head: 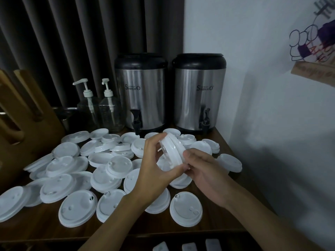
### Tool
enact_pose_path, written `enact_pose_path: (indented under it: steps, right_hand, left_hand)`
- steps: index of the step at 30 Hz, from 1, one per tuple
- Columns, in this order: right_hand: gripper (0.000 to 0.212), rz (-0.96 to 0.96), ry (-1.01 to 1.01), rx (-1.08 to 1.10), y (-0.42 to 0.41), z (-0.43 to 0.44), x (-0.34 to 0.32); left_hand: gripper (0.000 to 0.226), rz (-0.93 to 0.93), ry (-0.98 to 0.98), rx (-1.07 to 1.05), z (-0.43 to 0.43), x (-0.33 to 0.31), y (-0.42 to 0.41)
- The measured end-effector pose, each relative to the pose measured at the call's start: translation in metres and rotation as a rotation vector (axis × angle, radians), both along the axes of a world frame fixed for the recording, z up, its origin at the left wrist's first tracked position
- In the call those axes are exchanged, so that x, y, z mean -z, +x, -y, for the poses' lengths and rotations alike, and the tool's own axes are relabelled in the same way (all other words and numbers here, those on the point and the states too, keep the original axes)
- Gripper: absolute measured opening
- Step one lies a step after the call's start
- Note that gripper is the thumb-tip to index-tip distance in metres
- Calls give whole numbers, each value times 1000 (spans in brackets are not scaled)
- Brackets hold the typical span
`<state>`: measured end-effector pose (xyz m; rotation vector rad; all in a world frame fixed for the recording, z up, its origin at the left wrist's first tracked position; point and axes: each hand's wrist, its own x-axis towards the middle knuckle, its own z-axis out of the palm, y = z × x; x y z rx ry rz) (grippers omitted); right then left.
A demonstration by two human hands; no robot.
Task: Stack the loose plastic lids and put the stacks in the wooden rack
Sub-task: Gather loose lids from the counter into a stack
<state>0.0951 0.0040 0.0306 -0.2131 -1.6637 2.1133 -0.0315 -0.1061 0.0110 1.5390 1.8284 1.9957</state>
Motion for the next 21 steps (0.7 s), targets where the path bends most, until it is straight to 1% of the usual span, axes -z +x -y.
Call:
enact_pose_path:
  steps: [3,6,9,11,14,18,21]
  right_hand:
    - [34,74,82,-4,0,-2,0]
    - [38,78,99,-15,0,-3,-3]
    - [35,78,141,-45,2,-4,-8]
    - [37,83,132,-84,4,-8,-10]
    - [47,116,129,-118,5,-13,-10]
    - [59,167,194,-80,4,-14,-6]
    - [70,211,240,-50,3,-11,-2]
  left_hand:
    - [80,-29,-20,3,-1,0,0]
    - [81,-58,-50,20,0,0,-1]
    - [82,-64,-64,34,1,0,0]
    - [83,-69,-66,40,2,1,-1]
    - [83,-90,-60,30,4,4,-3]
    - [84,-129,-57,17,6,11,-5]
    - [80,-146,-55,19,6,18,-6]
